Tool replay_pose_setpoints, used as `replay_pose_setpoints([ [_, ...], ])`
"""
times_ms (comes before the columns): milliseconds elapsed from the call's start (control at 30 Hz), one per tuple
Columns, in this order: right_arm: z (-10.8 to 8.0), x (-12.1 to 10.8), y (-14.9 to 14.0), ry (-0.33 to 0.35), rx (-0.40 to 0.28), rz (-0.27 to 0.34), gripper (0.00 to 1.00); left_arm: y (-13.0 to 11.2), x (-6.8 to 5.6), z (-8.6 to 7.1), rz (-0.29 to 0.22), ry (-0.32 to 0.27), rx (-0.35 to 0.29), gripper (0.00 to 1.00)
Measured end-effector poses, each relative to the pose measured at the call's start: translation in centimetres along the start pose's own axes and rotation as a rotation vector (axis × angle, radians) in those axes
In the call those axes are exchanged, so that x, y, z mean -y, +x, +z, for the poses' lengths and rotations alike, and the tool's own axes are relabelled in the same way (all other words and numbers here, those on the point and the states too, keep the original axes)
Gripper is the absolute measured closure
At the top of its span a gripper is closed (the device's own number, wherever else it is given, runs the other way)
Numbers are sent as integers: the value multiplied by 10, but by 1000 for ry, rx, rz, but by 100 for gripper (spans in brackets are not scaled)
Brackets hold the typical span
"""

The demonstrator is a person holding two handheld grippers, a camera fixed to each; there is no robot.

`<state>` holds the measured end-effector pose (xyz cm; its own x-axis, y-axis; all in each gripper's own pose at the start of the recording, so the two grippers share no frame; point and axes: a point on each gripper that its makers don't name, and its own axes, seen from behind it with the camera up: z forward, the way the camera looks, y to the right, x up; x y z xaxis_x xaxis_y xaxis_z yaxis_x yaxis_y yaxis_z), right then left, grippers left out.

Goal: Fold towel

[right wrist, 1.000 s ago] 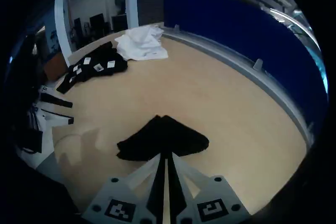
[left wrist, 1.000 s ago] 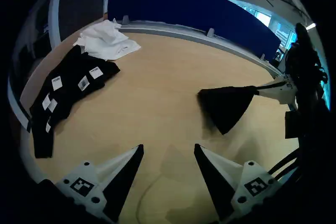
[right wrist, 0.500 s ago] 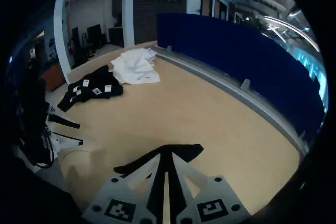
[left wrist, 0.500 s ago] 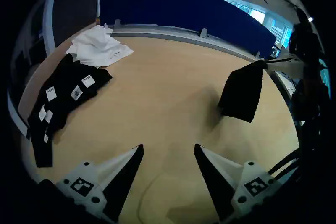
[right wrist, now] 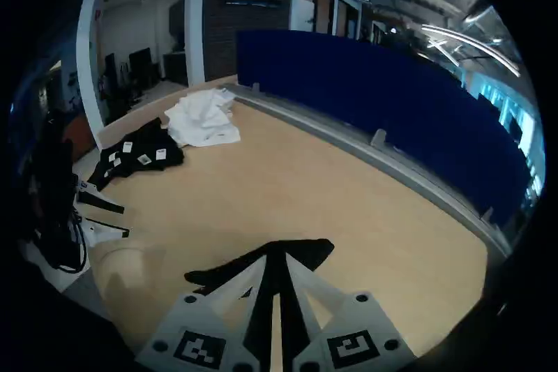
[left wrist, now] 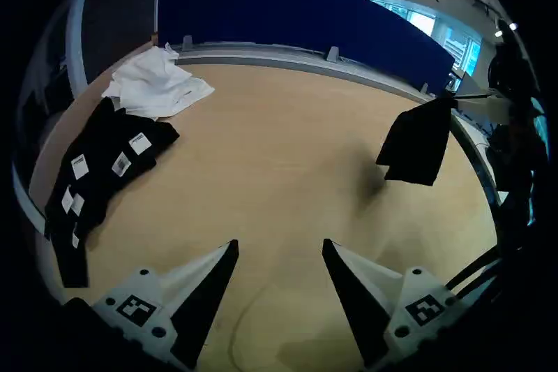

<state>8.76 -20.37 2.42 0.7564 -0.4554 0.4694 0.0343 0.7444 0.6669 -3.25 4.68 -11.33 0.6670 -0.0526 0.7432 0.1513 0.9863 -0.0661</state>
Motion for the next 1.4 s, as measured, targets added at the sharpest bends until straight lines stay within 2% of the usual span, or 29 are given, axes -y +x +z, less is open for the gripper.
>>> replay_pose_setpoints([
  [167,-15,-26,-10,-33,4,24,96,3,-3,5,17,-5,4,11],
  [500,-48,-88,-43,-108,31,68,96,11,-17,18,31,-18,9,11],
  [900,-85,-160,-85,-186,66,130,96,16,-24,32,39,-9,18,11],
  [1400,-115,-227,-130,-249,124,160,96,21,-33,37,44,-3,23,11],
])
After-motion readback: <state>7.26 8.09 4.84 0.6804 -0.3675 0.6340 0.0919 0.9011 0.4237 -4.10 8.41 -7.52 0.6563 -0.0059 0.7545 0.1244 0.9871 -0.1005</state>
